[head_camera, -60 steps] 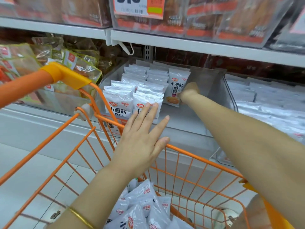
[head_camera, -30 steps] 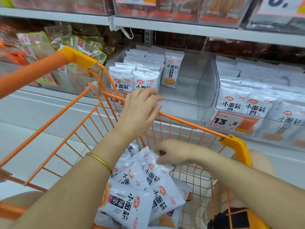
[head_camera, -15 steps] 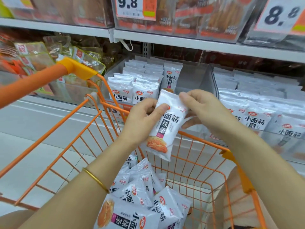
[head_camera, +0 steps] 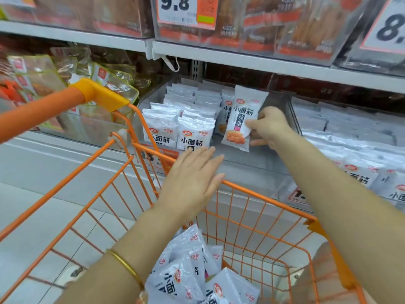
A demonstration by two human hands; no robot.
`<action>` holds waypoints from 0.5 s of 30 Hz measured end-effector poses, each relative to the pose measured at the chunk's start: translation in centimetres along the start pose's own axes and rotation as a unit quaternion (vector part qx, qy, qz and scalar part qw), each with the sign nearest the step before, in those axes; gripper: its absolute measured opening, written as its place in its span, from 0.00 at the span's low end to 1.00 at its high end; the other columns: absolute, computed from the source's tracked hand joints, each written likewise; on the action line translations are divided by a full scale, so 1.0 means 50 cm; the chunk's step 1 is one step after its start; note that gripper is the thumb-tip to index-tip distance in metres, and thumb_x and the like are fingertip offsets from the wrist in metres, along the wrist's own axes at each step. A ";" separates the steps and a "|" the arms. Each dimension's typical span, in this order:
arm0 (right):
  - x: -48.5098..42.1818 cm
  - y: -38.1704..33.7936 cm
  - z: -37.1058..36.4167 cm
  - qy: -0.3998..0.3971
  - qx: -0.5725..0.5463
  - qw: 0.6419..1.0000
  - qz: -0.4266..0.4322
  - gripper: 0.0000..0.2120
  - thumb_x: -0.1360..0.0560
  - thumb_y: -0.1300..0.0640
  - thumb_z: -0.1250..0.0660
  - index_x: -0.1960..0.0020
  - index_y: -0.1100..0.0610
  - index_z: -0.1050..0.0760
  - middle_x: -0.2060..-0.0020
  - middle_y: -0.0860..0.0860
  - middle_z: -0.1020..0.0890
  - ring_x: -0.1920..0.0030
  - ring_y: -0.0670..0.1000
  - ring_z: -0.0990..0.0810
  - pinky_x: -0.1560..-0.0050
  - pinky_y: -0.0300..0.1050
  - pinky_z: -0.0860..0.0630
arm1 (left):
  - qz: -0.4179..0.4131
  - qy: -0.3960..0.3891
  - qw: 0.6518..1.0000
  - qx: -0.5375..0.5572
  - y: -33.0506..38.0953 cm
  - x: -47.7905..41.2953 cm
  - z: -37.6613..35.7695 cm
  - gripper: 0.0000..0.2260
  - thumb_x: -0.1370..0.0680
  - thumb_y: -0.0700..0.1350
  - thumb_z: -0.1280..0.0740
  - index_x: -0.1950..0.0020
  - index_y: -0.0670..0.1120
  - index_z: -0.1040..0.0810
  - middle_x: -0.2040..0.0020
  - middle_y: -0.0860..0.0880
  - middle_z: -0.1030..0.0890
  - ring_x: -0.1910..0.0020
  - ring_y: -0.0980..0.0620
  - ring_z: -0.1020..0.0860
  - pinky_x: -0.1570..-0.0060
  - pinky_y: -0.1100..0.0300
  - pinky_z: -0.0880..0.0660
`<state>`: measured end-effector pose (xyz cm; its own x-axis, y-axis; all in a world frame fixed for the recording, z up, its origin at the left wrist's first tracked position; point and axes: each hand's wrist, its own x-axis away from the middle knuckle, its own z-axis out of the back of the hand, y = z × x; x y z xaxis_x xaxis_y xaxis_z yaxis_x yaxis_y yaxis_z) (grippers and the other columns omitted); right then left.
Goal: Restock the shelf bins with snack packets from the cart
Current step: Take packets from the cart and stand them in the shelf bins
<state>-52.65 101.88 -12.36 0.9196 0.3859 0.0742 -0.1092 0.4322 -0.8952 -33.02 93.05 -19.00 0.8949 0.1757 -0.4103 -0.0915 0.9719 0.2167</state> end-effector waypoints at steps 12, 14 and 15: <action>-0.173 0.040 -0.108 0.036 0.033 0.998 -0.046 0.13 0.26 0.64 0.32 0.42 0.63 0.27 0.43 0.60 0.21 0.45 0.61 0.20 0.47 0.57 0.21 | -0.001 0.017 0.999 -0.030 0.003 -0.001 -0.009 0.22 0.21 0.55 0.49 0.34 0.47 0.26 0.34 0.46 0.25 0.33 0.46 0.29 0.35 0.54 0.42; -0.187 0.041 -0.116 0.042 0.054 0.997 -0.039 0.11 0.25 0.62 0.33 0.44 0.64 0.27 0.44 0.61 0.20 0.46 0.61 0.19 0.47 0.55 0.21 | -0.001 0.017 0.999 -0.032 0.004 0.000 -0.009 0.22 0.21 0.55 0.49 0.34 0.47 0.27 0.34 0.46 0.25 0.33 0.46 0.29 0.35 0.54 0.42; -0.191 0.041 -0.119 0.046 0.061 0.996 -0.038 0.08 0.25 0.61 0.33 0.48 0.64 0.27 0.46 0.61 0.20 0.48 0.61 0.19 0.48 0.55 0.20 | -0.001 0.016 0.999 -0.032 0.003 0.000 -0.009 0.22 0.21 0.55 0.49 0.34 0.47 0.27 0.34 0.46 0.25 0.33 0.46 0.29 0.35 0.54 0.42</action>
<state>-59.42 94.23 -17.53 0.9571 0.2743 0.0930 -0.0786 0.5549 -0.8282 -33.23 93.28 -19.35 0.8810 0.1771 -0.4387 -0.1178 0.9802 0.1593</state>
